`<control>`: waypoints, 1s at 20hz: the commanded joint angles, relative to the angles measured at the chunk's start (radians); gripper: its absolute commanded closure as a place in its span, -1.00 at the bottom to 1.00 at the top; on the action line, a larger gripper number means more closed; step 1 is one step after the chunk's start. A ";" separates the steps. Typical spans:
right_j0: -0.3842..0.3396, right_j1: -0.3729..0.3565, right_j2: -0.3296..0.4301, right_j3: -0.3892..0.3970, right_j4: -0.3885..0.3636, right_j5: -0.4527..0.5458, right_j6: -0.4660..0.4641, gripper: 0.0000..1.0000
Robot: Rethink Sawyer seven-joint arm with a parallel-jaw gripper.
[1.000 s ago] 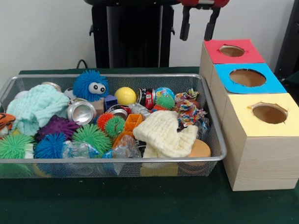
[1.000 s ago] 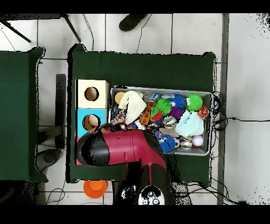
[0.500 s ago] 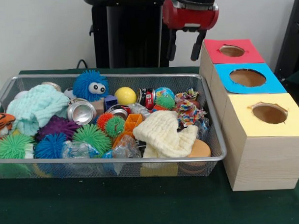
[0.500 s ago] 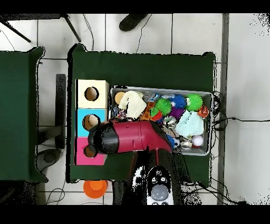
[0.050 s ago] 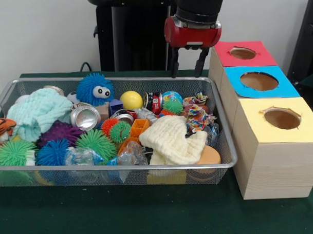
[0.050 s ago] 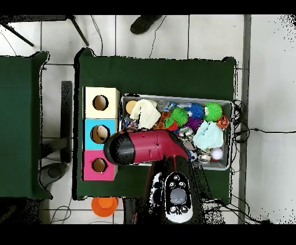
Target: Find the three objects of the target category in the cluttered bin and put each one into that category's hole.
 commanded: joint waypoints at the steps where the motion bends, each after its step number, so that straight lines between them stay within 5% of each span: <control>1: -0.045 0.083 0.096 -0.031 -0.056 -0.124 0.034 -1.00; 20: -0.112 0.173 0.161 0.004 -0.074 -0.282 0.035 -1.00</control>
